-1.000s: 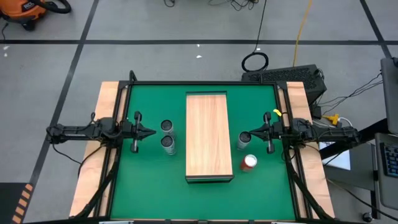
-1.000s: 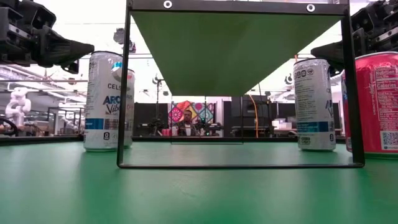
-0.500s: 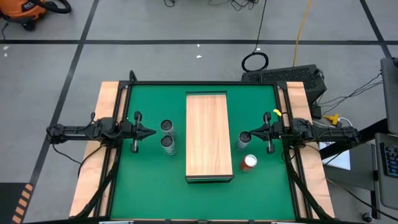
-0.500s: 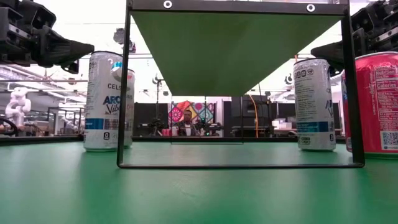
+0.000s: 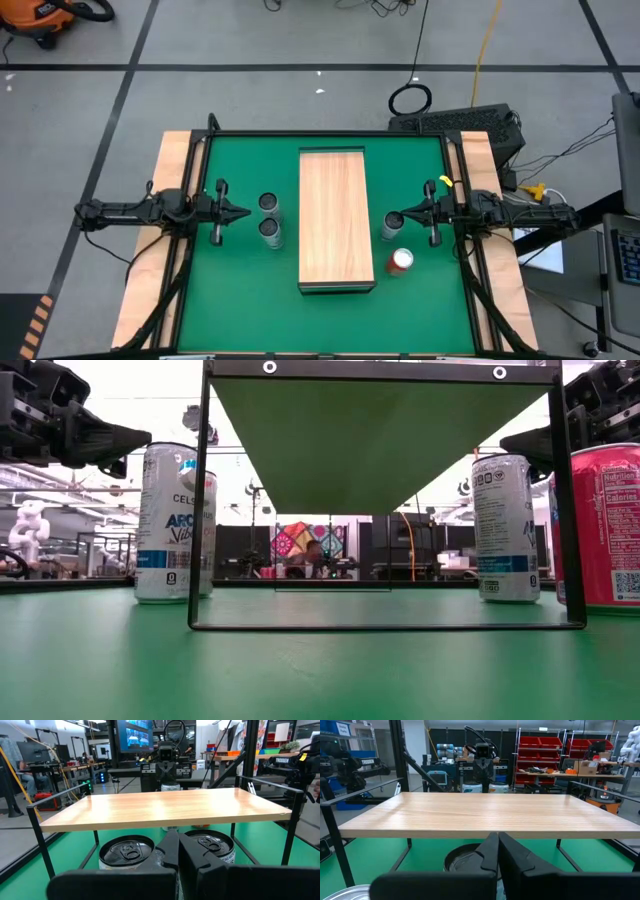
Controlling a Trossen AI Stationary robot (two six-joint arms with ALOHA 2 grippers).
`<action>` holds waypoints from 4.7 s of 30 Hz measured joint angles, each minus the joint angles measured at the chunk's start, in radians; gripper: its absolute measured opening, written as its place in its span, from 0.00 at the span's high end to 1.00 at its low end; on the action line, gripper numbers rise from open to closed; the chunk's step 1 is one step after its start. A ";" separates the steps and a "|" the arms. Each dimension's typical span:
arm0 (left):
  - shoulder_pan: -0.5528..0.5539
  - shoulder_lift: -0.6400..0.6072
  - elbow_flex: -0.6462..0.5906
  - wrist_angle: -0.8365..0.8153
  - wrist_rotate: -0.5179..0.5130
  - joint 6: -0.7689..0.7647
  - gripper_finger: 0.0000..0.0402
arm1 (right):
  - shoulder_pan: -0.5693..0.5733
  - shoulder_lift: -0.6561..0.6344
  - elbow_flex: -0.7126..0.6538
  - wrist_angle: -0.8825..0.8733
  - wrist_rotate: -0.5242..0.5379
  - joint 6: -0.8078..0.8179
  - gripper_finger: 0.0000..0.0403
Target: Place canned beverage on shelf
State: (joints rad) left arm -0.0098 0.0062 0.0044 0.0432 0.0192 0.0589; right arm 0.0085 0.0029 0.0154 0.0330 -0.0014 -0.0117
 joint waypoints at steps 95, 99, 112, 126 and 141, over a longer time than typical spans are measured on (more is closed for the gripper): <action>0.000 0.001 0.134 -0.084 -0.156 -0.130 1.00 | 0.000 0.682 0.754 -0.519 -0.025 0.094 1.00; 0.000 0.022 0.239 -0.134 -0.175 -0.132 1.00 | 0.000 0.682 0.723 -0.519 -0.025 0.105 1.00; 0.000 0.384 0.592 -0.168 -0.071 -0.100 1.00 | 0.000 0.682 0.636 -0.472 -0.026 0.188 1.00; 0.000 0.771 0.816 -0.342 -0.103 -0.076 1.00 | 0.000 0.682 0.633 -0.477 -0.026 0.202 1.00; -0.023 0.837 0.792 -0.337 -0.148 -0.132 1.00 | 0.000 0.682 0.633 -0.536 -0.026 0.210 1.00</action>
State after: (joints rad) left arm -0.0325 0.8431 0.7959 -0.2933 -0.1290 -0.0731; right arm 0.0086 0.6848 0.6483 -0.5026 -0.0273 0.1978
